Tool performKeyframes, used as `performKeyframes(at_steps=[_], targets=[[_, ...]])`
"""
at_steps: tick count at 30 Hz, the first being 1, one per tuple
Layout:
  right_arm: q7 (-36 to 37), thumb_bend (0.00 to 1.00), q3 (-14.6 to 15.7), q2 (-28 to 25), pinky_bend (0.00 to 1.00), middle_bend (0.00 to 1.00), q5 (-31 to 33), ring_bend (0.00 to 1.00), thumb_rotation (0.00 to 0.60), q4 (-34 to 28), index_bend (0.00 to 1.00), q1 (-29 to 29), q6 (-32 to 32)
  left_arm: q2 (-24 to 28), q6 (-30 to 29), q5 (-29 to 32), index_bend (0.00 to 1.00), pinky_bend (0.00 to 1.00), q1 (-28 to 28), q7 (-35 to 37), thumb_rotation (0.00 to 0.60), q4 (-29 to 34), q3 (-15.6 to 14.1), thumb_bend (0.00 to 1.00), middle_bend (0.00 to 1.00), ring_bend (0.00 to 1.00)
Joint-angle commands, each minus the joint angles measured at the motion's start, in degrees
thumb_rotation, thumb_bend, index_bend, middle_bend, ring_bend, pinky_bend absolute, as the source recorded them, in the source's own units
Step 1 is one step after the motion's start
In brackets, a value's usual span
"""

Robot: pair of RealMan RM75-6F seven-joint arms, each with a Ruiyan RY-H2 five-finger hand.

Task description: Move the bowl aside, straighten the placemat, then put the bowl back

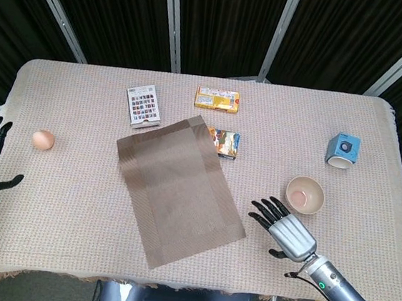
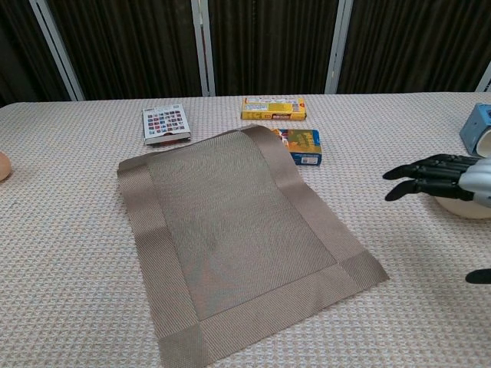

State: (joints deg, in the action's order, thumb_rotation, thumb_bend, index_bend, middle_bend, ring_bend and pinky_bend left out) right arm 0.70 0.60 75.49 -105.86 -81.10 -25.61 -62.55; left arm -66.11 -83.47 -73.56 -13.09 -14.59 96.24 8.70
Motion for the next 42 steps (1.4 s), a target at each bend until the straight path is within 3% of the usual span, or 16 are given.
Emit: performKeyframes(at_steps=[1,14,32,42], targets=[[-1.77,0.00,-0.42,3.70,0.00,0.00,0.45,0.00,0.600,3.40,0.15,-2.29,2.82,1.79,-1.48,0.58,0.00,0.00,1.53,-0.98,0.600,2.98,-0.80,0.00,0.00,0.00],[-2.70,0.00,-0.60,11.55,0.00,0.00,2.25,0.00,0.600,10.77,0.18,-4.89,3.57,1.82,-0.47,0.36,0.00,0.00,1.71,-0.88,0.600,3.39,-1.24,0.00,0.00,0.00],[-5.45,0.00,-0.40,15.85,0.00,0.00,5.62,0.00,0.600,11.14,0.18,-6.65,4.53,1.97,0.30,0.42,0.00,0.00,1.79,0.22,0.600,2.80,-0.98,0.00,0.00,0.00],[-5.35,0.01,-2.68,18.53,0.00,0.00,9.41,0.00,0.600,11.27,0.21,-7.53,4.50,2.09,0.52,-0.38,0.00,0.00,1.81,0.90,0.600,2.63,-1.11,0.00,0.00,0.00]])
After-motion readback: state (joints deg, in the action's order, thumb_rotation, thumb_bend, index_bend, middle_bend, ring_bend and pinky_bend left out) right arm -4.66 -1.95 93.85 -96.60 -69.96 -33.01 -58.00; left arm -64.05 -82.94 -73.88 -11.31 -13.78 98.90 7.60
